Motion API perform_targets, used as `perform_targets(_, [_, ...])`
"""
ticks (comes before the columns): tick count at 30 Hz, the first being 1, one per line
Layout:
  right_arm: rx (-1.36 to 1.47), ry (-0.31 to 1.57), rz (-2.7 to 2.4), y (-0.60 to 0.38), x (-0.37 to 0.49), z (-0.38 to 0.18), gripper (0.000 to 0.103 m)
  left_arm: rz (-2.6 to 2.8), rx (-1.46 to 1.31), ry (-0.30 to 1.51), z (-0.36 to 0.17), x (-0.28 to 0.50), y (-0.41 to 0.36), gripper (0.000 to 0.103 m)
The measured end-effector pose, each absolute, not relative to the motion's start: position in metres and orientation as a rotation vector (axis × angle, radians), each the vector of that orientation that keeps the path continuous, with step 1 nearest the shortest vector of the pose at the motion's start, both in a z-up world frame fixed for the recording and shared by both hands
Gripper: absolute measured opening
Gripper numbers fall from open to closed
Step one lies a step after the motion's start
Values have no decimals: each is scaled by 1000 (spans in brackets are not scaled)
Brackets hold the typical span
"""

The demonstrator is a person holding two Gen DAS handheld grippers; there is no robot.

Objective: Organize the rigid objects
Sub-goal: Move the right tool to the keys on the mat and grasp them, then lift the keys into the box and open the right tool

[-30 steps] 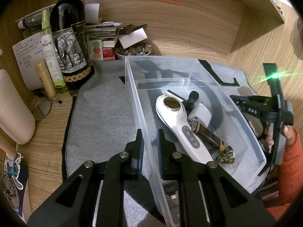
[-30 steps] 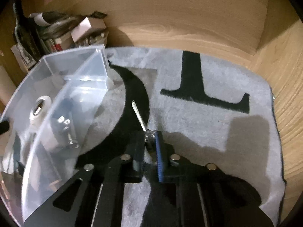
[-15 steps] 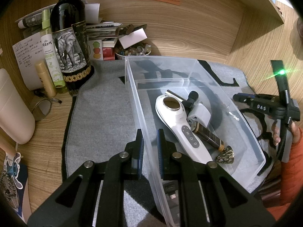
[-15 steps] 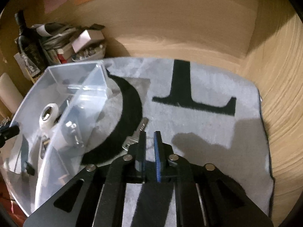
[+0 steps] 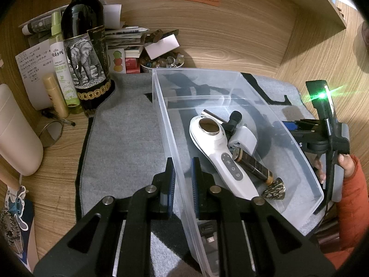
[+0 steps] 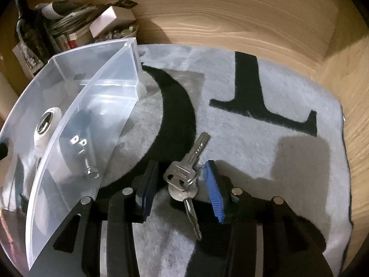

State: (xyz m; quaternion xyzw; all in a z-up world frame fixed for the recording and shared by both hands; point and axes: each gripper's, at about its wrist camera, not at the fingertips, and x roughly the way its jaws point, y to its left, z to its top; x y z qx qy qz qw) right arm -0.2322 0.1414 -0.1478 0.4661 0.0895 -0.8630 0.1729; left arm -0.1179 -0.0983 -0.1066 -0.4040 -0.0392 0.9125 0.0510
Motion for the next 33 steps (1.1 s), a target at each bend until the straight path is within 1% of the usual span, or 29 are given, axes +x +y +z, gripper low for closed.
perform_targets(1, [1318,260,-2447,142,-232,-148,41,2777,-1229,-119,-107,-118,-98,12])
perform_targets(3, [1306,264,-2454,142,-231,-149,35,2777,-1230,-118,-107,-118,-98,12])
perform_targets(4, [1300,268,-2456,142,-230,-149,32,2777,-1229,-119,-107,-118,-98,12])
perform_targets(5, [1296,272,-2461,143,-229,-149,25,2777,-1229,-119,-107,-118,-98,12])
perform_targets(8, [1303,227,-2459,148,-229,-147,25,2777,-1229,-117,-107,-118,-98,12])
perform_targets(14, [1255,211,-2472,150,-222,-134,25,2778,-1229,-118,-107,-118,-98,12])
perform_targets(22, [1091,219,-2528,146,-205,-91,25,2777,-1230,-118,-107,-118,-98,12])
perform_targets(27, [945,219,-2542,134,-190,-58,25,2777,-1231,-117,-107,-118,-98,12])
perform_targets(33, [799,227,-2503,115,-171,-32,25,2777,-1230,-117,-107,-118,-98,12])
